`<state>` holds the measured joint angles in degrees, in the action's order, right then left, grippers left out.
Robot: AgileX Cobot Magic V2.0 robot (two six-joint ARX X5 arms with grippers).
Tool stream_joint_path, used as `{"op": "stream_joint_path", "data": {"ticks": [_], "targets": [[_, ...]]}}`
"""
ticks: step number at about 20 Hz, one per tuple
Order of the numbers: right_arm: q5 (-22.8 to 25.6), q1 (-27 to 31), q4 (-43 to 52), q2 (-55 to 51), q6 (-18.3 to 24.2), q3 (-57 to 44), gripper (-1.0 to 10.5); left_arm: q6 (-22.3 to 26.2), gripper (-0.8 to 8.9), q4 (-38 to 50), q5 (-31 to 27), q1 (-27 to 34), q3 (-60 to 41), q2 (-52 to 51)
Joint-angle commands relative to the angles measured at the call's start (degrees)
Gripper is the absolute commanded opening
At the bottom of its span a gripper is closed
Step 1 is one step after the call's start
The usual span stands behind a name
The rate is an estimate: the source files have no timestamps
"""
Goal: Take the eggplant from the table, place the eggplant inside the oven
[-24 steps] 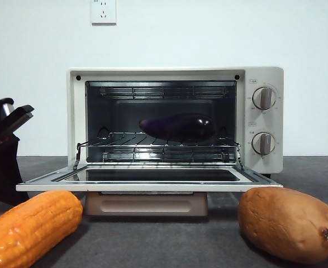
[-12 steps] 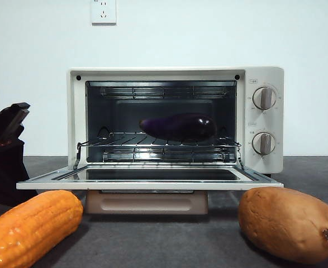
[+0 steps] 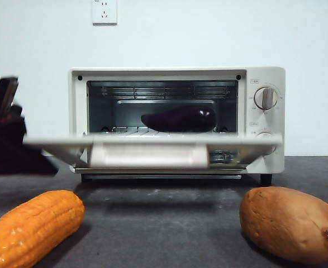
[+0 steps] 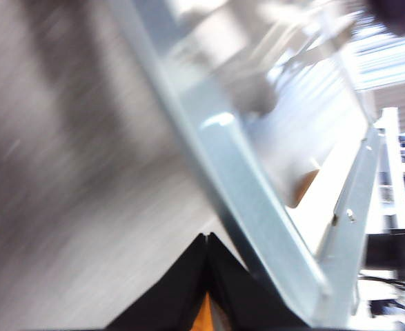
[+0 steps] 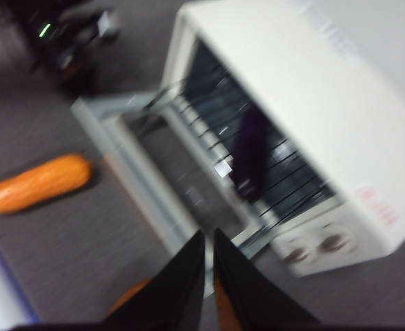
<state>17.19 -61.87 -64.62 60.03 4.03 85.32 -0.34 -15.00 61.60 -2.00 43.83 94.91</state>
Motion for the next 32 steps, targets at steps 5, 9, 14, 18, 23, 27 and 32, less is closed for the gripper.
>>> {"op": "stream_joint_path", "data": {"ticks": [5, 9, 14, 18, 23, 27, 32], "targets": [[-5.77, -0.74, -2.99, 0.57, -4.04, -3.26, 0.1, -3.1, 0.06, 1.29, 7.69, 0.17, 12.15, 0.83], [-5.77, -0.74, -2.99, 0.57, -4.02, -7.41, 0.1, -7.13, 0.06, -0.7, 7.65, 0.17, 19.41, 0.55], [-2.95, -0.17, -0.81, 0.57, -2.49, -14.62, 0.1, -4.0, 0.06, -11.15, 1.29, -0.5, 24.74, -3.52], [3.74, 1.88, 1.07, 0.57, -2.03, -19.74, 0.1, 1.07, 0.06, -18.18, -12.13, -2.64, 24.83, -10.51], [8.55, 8.57, 9.18, 0.5, -2.43, -26.23, 0.1, 3.78, 0.06, -21.4, -29.53, -7.52, 24.04, -20.57], [1.4, 20.72, 27.58, -2.91, -3.32, -36.28, 0.1, 1.2, 0.06, -14.84, -44.26, -13.18, 16.76, -32.5], [-14.58, 32.63, 52.41, -9.51, -9.7, -50.71, 0.1, -2.82, 0.06, -1.79, -52.57, -15.72, -2.89, -46.36]]}}
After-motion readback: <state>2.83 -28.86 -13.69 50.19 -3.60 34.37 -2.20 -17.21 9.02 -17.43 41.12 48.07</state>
